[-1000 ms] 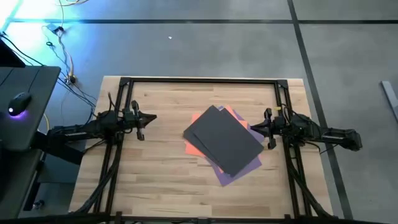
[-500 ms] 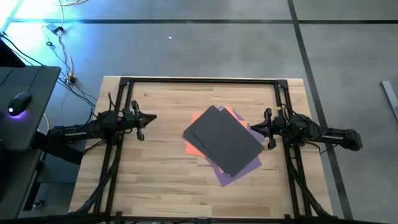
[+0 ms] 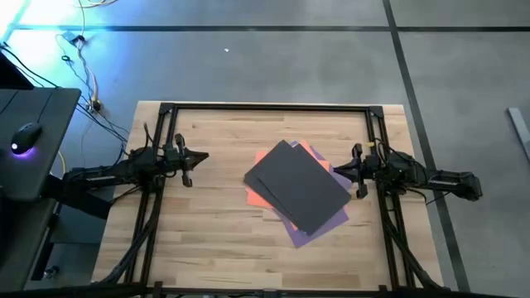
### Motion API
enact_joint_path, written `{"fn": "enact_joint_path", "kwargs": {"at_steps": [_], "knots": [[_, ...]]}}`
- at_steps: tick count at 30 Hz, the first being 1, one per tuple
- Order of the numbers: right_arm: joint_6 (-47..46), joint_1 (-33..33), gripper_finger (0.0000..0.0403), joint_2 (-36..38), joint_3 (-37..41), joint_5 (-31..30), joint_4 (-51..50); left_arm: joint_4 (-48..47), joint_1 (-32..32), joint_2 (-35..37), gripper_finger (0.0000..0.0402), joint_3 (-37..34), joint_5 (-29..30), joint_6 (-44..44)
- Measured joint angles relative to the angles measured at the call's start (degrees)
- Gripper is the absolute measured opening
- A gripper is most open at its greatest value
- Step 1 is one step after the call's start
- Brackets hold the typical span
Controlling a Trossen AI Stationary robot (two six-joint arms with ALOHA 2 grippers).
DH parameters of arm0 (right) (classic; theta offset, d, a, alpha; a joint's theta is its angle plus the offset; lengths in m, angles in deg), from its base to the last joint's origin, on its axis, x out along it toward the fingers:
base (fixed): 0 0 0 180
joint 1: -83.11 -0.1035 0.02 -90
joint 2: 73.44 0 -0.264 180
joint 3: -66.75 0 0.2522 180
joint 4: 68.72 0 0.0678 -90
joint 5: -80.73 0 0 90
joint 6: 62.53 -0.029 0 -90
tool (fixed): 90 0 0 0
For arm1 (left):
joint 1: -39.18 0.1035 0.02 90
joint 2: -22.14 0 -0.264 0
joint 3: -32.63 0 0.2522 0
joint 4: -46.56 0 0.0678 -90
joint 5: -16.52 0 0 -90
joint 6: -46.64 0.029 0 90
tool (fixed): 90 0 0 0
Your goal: Organize paper
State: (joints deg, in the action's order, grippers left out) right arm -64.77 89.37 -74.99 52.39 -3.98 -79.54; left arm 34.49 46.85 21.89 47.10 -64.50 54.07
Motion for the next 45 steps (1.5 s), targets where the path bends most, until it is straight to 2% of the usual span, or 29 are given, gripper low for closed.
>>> {"fn": "enact_joint_path", "kwargs": {"at_steps": [2, 6, 10, 13, 15, 20, 23, 28, 39, 45], "knots": [[-4.8, 0.0, 0.0000, 0.0, 0.0, -1.2, 3.8, 0.0, 0.0, 0.0, 0.0000, 0.0, 0.0, -1.1], [-5.8, -0.3, 0.0000, -0.4, 0.0, -1.0, 12.0, 0.1, 0.0, 0.0, 0.0000, 0.0, 0.0, -6.9], [-9.3, -1.3, 0.0000, -3.9, 0.1, -0.8, 12.5, 0.0, 0.0, 0.0, 0.0000, 0.0, 0.0, -10.6], [-14.4, -2.5, 0.0000, -10.0, 0.1, -1.5, 11.6, 0.0, 0.0, 0.0, 0.0000, 0.0, 0.0, -12.2], [-18.8, -3.4, 0.0000, -15.5, 0.1, -4.4, 11.5, 0.1, 0.0, 0.0, 0.0000, 0.0, 0.0, -12.3], [-33.0, -4.4, 0.0000, -26.9, 0.1, -11.2, 20.6, 0.0, 0.0, 0.0, 0.0000, 0.0, 0.0, -13.4], [-36.8, -4.3, 0.0000, -31.2, 0.1, -11.2, 26.3, 0.0, 0.0, 0.0, 0.0000, 0.0, -0.1, -13.7], [-38.2, -4.3, 0.0000, -33.4, 0.1, -10.9, 27.8, 0.2, 0.0, 0.0, 0.0000, 0.0, 0.3, -17.6], [-40.8, -4.3, 0.0000, -33.3, 0.1, -11.1, 25.2, 0.2, 0.0, 0.0, 0.0000, 0.0, 0.3, -28.4], [-38.2, -3.1, 0.0000, -33.2, -1.1, -11.1, 25.8, 0.1, 0.0, 0.0, 0.0000, 0.0, 0.2, -29.0]]}}
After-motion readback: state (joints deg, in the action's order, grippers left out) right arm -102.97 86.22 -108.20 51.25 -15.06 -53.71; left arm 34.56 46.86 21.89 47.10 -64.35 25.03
